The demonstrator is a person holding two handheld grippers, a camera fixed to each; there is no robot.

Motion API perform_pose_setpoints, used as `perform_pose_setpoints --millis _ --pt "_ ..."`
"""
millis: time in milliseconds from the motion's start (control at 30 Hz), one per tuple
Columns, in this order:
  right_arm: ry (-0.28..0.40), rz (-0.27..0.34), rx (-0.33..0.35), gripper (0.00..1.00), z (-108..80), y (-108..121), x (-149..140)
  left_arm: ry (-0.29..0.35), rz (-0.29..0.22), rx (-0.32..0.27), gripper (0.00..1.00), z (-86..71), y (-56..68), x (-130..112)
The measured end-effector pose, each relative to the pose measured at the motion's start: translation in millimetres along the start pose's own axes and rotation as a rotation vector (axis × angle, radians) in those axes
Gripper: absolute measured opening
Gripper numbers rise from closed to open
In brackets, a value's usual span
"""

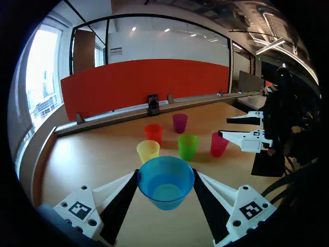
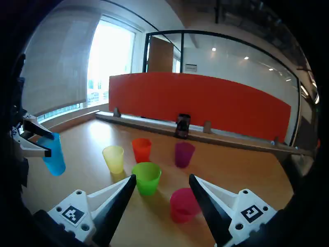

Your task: Pour water

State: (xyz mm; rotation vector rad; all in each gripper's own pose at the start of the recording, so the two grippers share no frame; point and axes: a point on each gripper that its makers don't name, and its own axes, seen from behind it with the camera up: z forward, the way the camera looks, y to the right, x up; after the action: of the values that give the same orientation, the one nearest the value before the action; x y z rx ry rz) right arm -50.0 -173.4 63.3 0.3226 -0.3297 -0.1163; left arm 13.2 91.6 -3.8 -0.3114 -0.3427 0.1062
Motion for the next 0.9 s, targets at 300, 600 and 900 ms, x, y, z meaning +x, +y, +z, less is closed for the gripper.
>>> perform_pose_setpoints --millis 300,600,900 --pt "-0.047 -0.022 0.022 1.0 23.9 -19.9 -9.5 -0.005 -0.017 0.019 0.9 -16.1 -9.5 -7.1" --pt "-0.112 -0.036 0.038 1.0 42.6 -36.4 -28.2 -0.002 -0.033 0.032 0.9 -23.8 -19.1 -10.3" --pt "-0.18 -0.028 0.0 1.0 62.0 -37.5 -44.4 -0.007 -0.05 0.042 0.9 -26.1 -30.2 -16.8"
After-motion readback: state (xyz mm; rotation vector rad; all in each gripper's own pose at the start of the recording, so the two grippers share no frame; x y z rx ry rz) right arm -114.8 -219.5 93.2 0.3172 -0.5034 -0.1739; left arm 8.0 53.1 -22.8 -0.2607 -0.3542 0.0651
